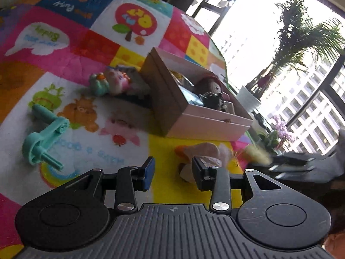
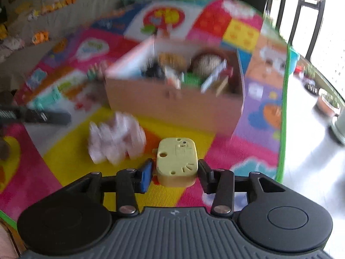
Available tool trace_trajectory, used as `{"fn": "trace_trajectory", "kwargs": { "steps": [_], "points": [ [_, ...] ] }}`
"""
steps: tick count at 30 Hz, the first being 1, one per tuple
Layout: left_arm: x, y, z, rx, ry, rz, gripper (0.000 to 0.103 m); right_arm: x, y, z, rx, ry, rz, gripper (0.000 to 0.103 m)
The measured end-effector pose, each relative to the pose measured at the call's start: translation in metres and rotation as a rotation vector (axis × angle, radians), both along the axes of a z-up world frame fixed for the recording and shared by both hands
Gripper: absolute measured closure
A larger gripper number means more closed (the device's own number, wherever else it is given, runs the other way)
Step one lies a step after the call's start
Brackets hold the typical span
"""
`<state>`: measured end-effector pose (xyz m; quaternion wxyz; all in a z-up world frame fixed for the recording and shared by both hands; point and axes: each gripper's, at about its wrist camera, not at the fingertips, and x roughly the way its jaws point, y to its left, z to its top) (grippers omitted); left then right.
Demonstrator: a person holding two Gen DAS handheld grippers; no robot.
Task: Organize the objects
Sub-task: 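Lower the yellow Hello Kitty toy into the pink box and open the right gripper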
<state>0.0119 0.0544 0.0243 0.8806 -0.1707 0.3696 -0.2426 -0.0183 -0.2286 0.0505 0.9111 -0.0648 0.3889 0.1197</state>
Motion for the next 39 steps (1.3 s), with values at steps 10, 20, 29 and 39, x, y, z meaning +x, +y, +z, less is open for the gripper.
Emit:
{"fn": "trace_trajectory", "kwargs": {
  "steps": [10,20,29,39],
  "points": [
    [0.000,0.002,-0.005,-0.024,0.031,0.009,0.063,0.055,-0.011,0.136,0.170,-0.277,-0.055,0.060],
    [0.000,0.013,-0.011,0.027,0.050,0.022,0.064,0.146,-0.016,0.137,0.233,-0.276,-0.215,0.026],
    [0.010,0.003,-0.014,0.028,0.049,0.019,0.065,0.095,-0.032,0.093,0.185,-0.293,-0.225,0.018],
    [0.029,-0.002,0.008,0.014,-0.036,-0.012,0.065,0.206,-0.028,0.079,0.256,-0.065,-0.259,0.050]
  ]
}}
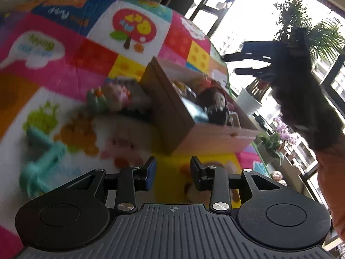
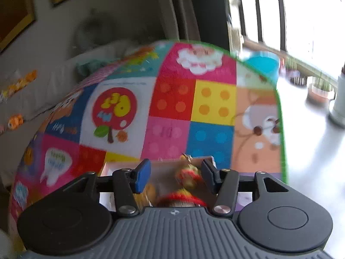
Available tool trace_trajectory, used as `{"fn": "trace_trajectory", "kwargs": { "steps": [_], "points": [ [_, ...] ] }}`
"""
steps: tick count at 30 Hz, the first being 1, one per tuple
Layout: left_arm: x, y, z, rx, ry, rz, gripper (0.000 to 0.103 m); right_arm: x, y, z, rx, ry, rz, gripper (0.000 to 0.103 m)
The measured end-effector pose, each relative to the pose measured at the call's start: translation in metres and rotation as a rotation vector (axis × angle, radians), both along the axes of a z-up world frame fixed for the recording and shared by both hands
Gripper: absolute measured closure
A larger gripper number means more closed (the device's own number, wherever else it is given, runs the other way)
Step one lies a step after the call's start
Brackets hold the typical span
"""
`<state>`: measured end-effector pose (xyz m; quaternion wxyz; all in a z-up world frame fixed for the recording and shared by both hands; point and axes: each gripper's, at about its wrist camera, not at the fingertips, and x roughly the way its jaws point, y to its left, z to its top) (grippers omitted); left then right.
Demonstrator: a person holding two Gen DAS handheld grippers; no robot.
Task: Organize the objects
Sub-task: 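Lower the yellow Hello Kitty toy into the pink box and open the right gripper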
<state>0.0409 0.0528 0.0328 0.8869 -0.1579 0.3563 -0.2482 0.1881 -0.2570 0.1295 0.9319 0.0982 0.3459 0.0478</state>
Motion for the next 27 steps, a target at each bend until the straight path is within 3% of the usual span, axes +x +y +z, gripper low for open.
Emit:
{"fn": "trace_trajectory", "kwargs": {
  "steps": [3,6,10,11,13,14,16,18,22,25,27],
  "points": [
    [0.010,0.006,0.010,-0.008,-0.030,0.002,0.065,0.051,0.005,-0.015,0.003,0.086,-0.019,0.053],
    [0.019,0.014,0.012,-0.031,-0.037,0.019,0.065,0.091,0.013,-0.035,-0.066,0.152,-0.015,0.062],
    [0.027,0.024,0.004,-0.069,-0.013,0.047,0.065,0.120,0.014,-0.058,-0.083,0.248,0.006,0.078],
    [0.028,0.026,0.000,-0.079,-0.003,0.052,0.065,0.121,0.014,-0.062,-0.093,0.259,0.007,0.087],
    [0.031,0.028,-0.004,-0.093,0.011,0.057,0.065,0.117,0.013,-0.062,-0.111,0.245,0.009,0.089],
    [0.032,0.029,-0.005,-0.097,0.016,0.060,0.065,0.112,0.013,-0.057,-0.116,0.223,0.012,0.097],
    [0.032,0.029,-0.008,-0.099,0.021,0.068,0.065,0.100,0.009,-0.041,-0.085,0.183,0.020,0.102],
    [0.031,0.030,-0.008,-0.108,0.023,0.072,0.065,0.081,0.001,-0.018,-0.007,0.128,0.040,0.102],
    [0.029,0.026,-0.009,-0.130,0.031,0.075,0.066,0.048,-0.002,0.015,0.047,0.050,0.090,0.101],
    [0.026,0.021,-0.007,-0.134,0.031,0.063,0.066,0.037,-0.003,0.023,0.070,0.044,0.096,0.101],
    [0.023,0.017,-0.004,-0.123,0.028,0.052,0.066,0.031,-0.004,0.025,0.048,0.029,0.067,0.094]
  ]
}}
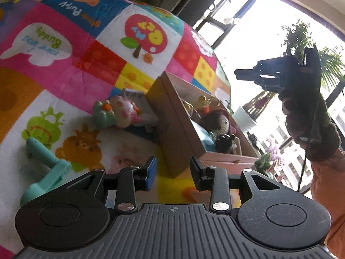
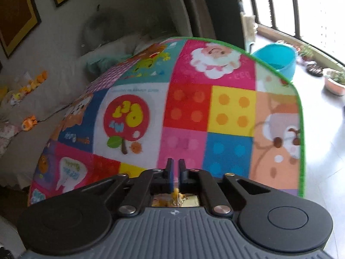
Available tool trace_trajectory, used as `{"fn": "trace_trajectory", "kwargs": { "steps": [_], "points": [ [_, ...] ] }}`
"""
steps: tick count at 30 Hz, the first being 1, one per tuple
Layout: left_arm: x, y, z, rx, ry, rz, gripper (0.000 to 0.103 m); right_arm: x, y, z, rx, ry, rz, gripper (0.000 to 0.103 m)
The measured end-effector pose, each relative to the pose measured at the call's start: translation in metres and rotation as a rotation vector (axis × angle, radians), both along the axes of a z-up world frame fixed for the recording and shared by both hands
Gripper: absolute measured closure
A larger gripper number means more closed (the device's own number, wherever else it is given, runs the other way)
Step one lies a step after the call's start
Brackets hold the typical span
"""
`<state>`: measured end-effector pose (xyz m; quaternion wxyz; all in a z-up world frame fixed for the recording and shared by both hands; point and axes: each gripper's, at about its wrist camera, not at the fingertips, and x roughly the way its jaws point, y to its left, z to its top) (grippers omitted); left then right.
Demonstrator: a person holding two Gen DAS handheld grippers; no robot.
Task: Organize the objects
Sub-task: 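Lower the yellow Hello Kitty toy into the pink box and open the right gripper, then move the left tool toward the pink pig figurine beside the box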
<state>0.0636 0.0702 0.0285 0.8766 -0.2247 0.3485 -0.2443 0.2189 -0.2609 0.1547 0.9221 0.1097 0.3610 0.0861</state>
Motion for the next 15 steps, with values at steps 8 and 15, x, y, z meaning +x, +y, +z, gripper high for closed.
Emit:
{"fn": "trace_trajectory", "kwargs": {
  "steps": [8,15],
  "points": [
    [-0.007,-0.003,0.000,0.113,0.011,0.035,0.065,-0.073,0.000,-0.015,-0.078,-0.100,-0.030,0.040],
    [-0.011,-0.009,0.003,0.290,-0.048,0.072,0.065,-0.177,0.025,-0.059,-0.258,-0.210,0.024,0.001]
  ]
}}
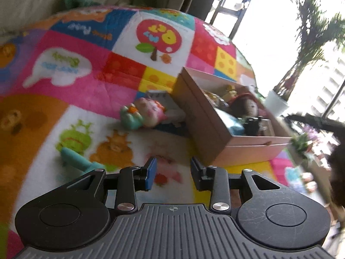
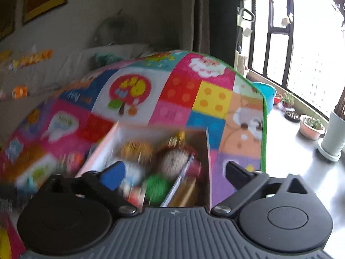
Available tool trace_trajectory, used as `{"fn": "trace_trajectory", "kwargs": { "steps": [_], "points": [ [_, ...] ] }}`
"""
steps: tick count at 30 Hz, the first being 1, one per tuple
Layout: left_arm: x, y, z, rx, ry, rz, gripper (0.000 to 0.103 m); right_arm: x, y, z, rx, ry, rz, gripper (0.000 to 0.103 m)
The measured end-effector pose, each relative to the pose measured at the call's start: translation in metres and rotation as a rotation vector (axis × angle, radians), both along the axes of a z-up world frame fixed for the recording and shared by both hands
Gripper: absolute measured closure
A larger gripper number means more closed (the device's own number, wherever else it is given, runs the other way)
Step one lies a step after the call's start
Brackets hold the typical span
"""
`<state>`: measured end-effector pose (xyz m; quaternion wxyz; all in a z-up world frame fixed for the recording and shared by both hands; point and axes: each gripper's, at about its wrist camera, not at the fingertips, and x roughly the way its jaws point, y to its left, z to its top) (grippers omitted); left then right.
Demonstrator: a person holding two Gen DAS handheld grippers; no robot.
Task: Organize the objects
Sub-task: 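Move the left tool toward the pink pig figurine beside the box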
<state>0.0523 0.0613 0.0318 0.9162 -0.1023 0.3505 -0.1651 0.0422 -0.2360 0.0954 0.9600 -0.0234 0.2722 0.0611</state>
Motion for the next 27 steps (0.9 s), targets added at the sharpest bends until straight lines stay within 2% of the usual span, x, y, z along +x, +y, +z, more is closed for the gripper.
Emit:
{"fn": "trace_trajectory", "kwargs": {
  "steps": [3,6,8,11,14,17,20,22,26,27],
  "points": [
    [0.006,0.001,0.003,0.055,-0.016,0.015,0.065,-0.032,0.008,-0.025,0.003,0.019,0.020,0.000],
    [0.014,0.002,0.010,0.122,-0.040,0.015,0.065,-0.048,0.008,-0.047,0.100,0.048,0.009,0.000],
    [0.020,0.010,0.020,0.115,-0.055,0.029,0.065,-0.052,0.011,-0.060,0.107,0.044,-0.013,0.000],
    [0.025,0.041,0.037,0.066,-0.068,0.120,0.065,-0.061,0.019,-0.078,0.060,0.012,-0.038,0.000],
    [0.019,0.063,0.042,0.118,-0.061,0.166,0.065,-0.064,0.016,-0.082,0.081,0.010,-0.037,0.000],
    [0.003,0.074,0.035,0.171,-0.018,0.158,0.065,-0.059,0.007,-0.085,0.136,0.041,-0.049,0.000],
    [-0.017,0.072,0.024,0.197,0.025,0.119,0.065,-0.053,0.001,-0.086,0.178,0.073,-0.058,0.000],
    [-0.030,0.060,0.020,0.213,0.024,0.078,0.065,-0.052,0.000,-0.087,0.186,0.083,-0.062,0.000],
    [-0.053,0.003,0.017,0.216,-0.041,-0.132,0.064,-0.050,0.002,-0.089,0.179,0.103,-0.062,0.000],
    [-0.055,-0.012,0.016,0.227,-0.046,-0.178,0.061,-0.048,0.002,-0.089,0.177,0.113,-0.068,0.000]
  ]
}}
